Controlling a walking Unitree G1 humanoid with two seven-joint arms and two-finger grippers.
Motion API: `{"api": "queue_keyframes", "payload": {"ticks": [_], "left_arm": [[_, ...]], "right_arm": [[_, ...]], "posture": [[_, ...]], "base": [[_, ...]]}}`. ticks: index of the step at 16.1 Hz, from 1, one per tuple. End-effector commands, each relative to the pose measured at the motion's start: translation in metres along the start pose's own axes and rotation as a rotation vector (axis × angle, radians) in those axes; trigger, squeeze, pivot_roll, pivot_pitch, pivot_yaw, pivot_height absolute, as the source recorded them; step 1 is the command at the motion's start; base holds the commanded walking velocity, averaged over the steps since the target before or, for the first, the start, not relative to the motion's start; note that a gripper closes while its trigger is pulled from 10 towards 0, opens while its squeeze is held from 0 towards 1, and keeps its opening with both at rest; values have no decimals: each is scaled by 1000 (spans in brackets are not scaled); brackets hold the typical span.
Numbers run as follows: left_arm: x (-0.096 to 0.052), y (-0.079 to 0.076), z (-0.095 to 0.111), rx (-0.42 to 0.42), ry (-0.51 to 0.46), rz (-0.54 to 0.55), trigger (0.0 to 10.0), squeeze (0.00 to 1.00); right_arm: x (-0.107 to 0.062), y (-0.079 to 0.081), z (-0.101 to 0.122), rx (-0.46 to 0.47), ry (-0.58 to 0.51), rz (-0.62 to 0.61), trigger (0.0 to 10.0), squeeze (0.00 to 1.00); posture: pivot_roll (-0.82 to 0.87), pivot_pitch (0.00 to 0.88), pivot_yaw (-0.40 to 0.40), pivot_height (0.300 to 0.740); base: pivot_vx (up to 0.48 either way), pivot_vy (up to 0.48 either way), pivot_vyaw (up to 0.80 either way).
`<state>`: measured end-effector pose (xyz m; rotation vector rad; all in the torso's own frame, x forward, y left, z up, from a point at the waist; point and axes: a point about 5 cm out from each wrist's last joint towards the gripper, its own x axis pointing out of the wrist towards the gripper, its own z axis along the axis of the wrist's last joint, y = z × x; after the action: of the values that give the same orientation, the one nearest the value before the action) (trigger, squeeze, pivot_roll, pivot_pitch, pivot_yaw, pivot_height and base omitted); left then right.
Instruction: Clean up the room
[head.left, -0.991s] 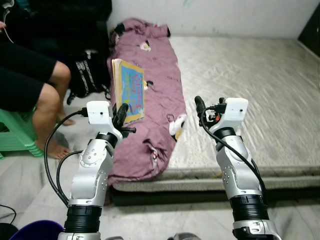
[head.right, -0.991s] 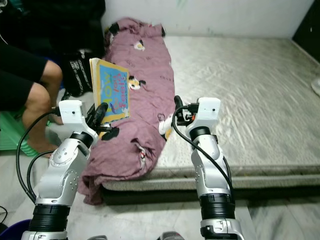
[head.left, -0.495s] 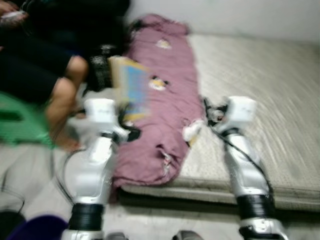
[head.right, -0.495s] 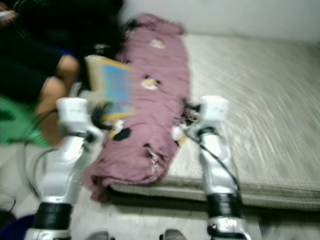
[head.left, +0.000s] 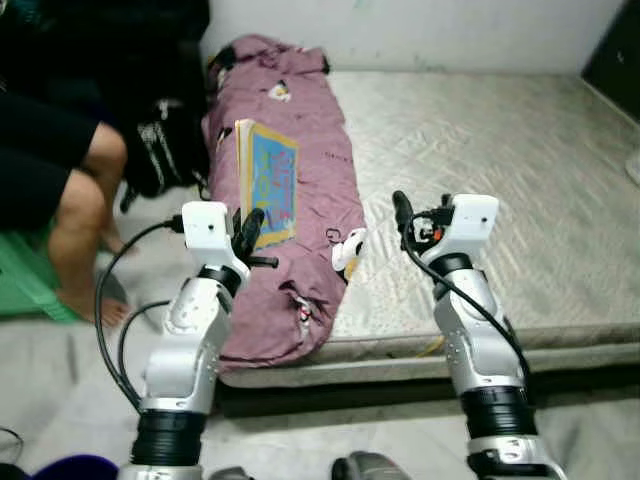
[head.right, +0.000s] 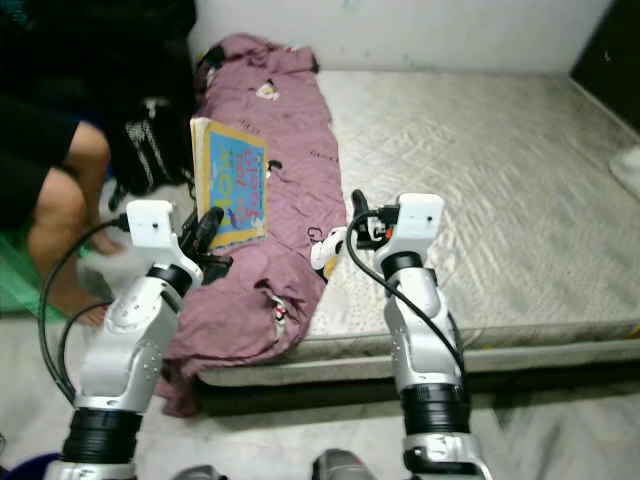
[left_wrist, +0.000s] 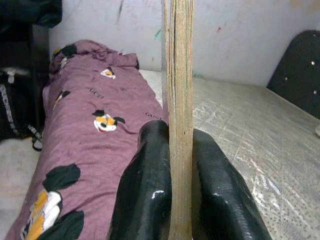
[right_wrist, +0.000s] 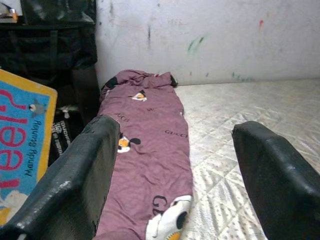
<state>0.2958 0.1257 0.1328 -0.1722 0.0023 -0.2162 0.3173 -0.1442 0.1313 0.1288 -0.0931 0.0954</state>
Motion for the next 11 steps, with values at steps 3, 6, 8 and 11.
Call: {"api": "queue_keyframes", "payload": {"ticks": [3,6,8,11], "left_arm": [[1,-2,12,6,-62,-10,10000,0],[1,-2,13,4,-65,-12,10000,0],[1,-2,13,1,-65,-10,10000,0],[1,-2,14,-33,-75,-15,10000,0]], "right_arm": [[3,0,2,-7,-7,7,10000,0],[3,0,2,-9,-8,7,10000,0],[3,-1,2,-10,-7,5,10000,0],[1,-1,1,-10,-4,2,10000,0]], "posture": [[-39,0,-16,740],[-39,0,-16,740],[-40,0,-16,740],[-42,0,-15,740]], "base": [[0,-119,0],[0,-443,0],[0,-480,0],[0,-160,0]]}}
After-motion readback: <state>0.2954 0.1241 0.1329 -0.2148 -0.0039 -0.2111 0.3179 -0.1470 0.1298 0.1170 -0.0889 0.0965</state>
